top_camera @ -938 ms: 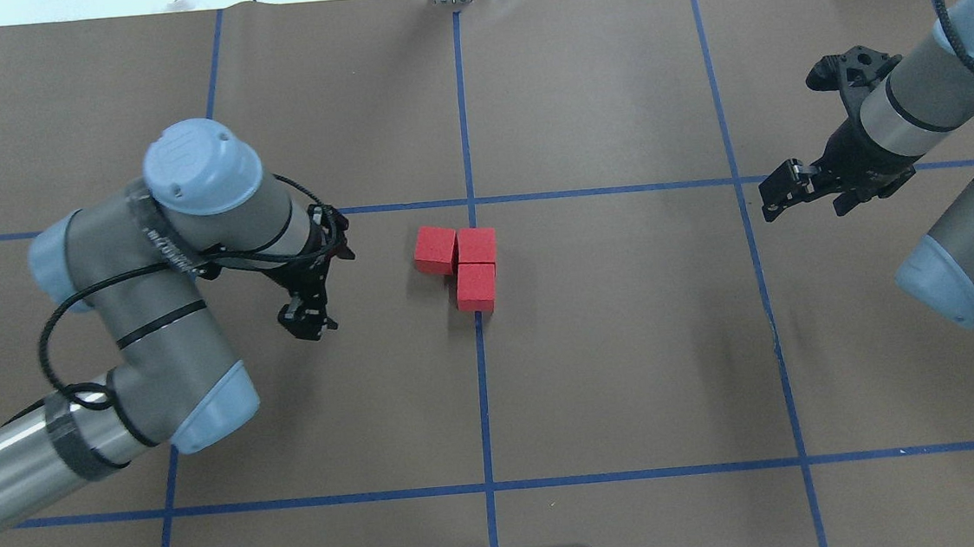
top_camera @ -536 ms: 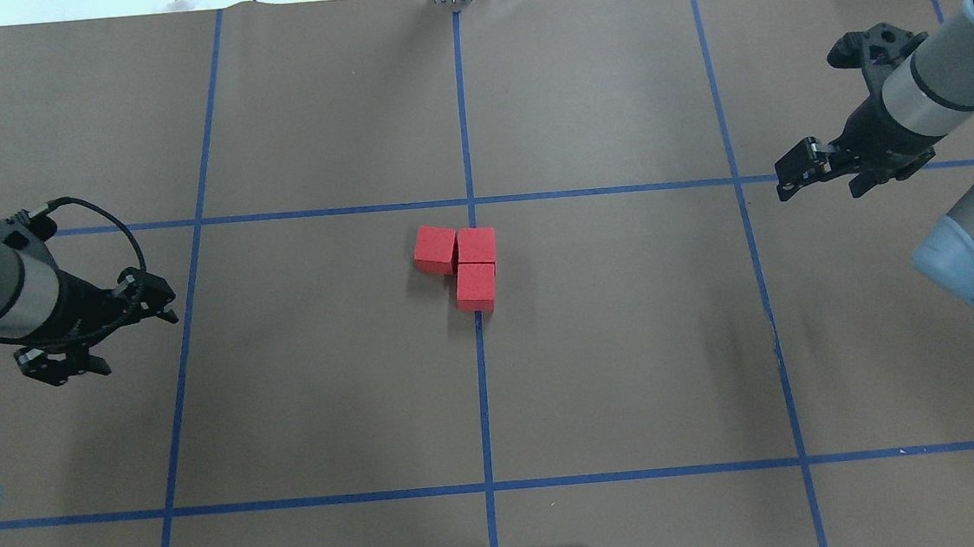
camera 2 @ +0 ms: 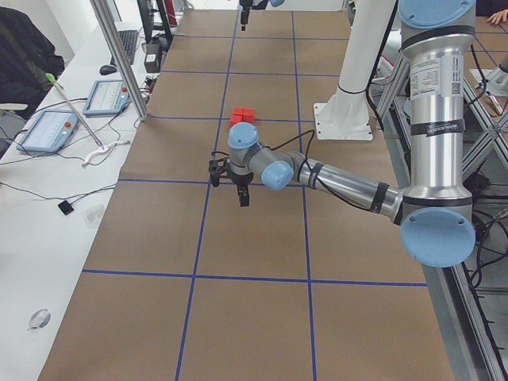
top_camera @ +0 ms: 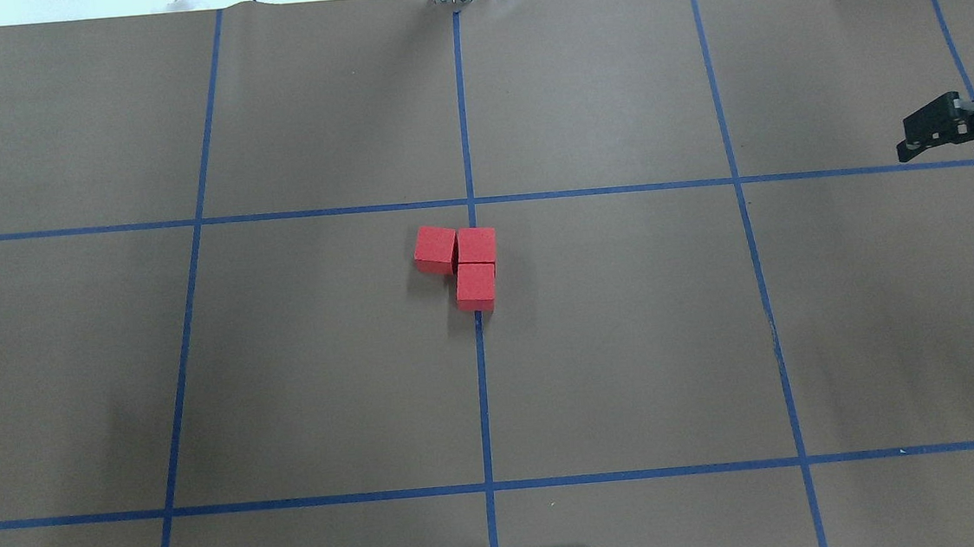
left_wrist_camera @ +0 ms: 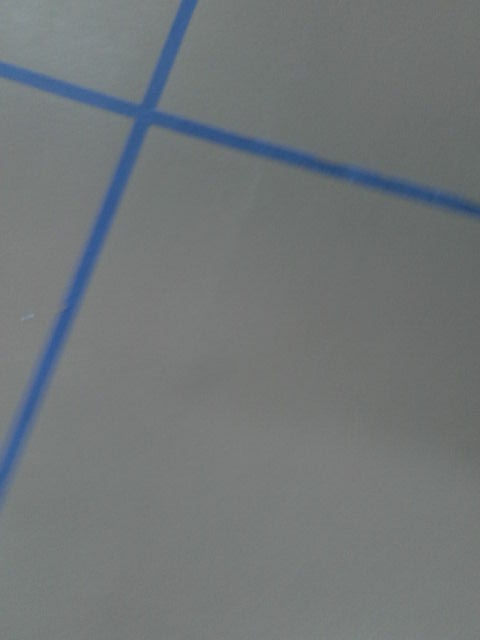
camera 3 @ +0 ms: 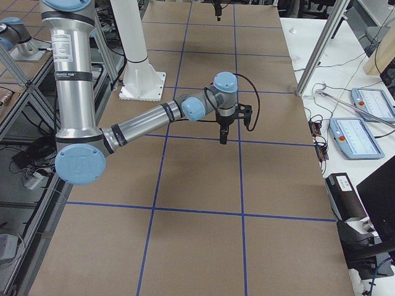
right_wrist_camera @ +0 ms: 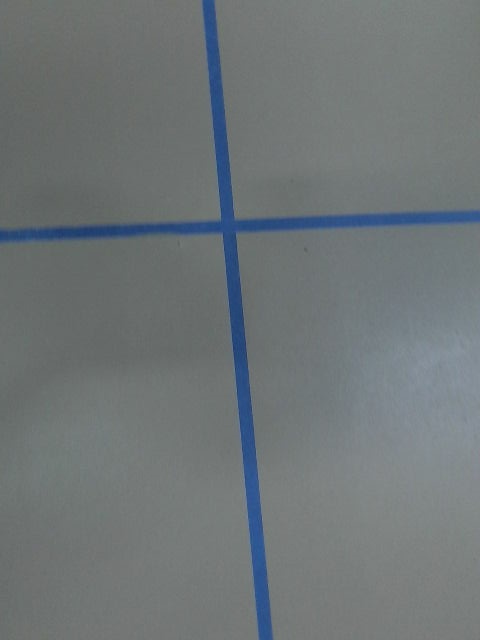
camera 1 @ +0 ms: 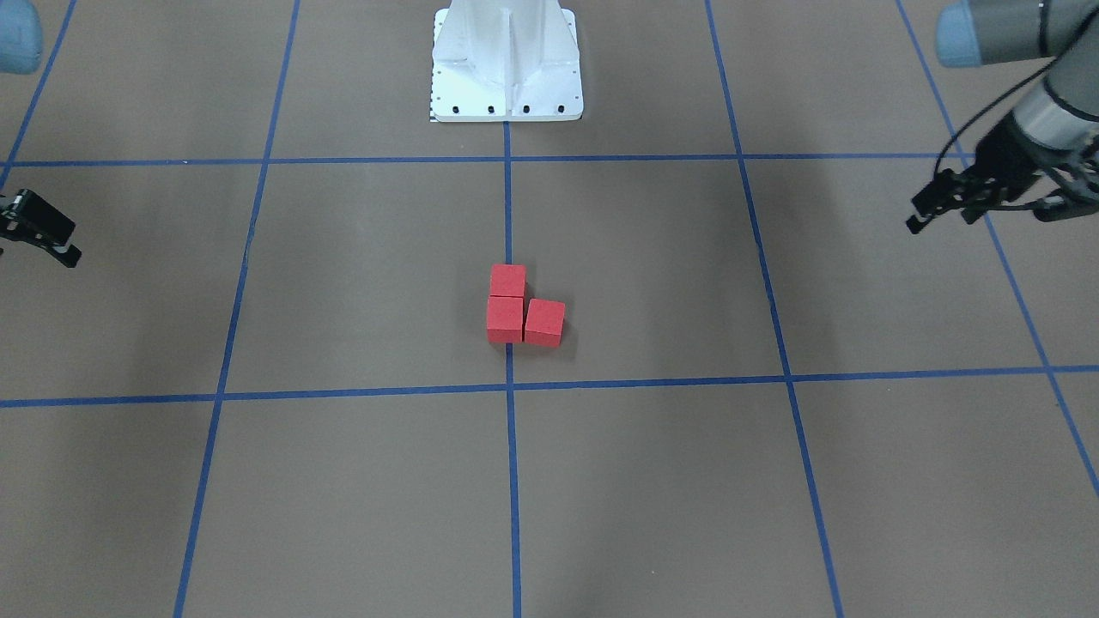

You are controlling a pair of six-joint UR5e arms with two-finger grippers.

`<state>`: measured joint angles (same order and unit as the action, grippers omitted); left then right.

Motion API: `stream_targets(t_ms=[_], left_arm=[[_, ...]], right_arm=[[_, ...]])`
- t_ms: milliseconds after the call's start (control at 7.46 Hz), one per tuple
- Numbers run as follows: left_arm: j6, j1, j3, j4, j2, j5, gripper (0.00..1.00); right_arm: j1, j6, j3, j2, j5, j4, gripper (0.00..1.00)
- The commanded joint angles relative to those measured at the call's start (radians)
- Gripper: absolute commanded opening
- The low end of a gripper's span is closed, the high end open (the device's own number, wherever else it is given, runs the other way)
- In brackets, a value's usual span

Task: Form red blocks into L shape at center

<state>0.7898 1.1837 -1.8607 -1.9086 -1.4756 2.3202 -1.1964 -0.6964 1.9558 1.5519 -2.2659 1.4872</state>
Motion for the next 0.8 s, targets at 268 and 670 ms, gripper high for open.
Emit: stream_targets(t_ms=[268,670], left_arm=[[-0.304,0.174,0.127,0.003,0.008,0.038,1.00],[-0.320,0.178,0.153,-0.001,0.008,0.028,1.00]], right_arm=[[-0.134,0.325,-0.113,0.025,-0.063,0.025,1.00],[-0.132,0.347,-0.147,0.016,-0.053,0.024,1.00]])
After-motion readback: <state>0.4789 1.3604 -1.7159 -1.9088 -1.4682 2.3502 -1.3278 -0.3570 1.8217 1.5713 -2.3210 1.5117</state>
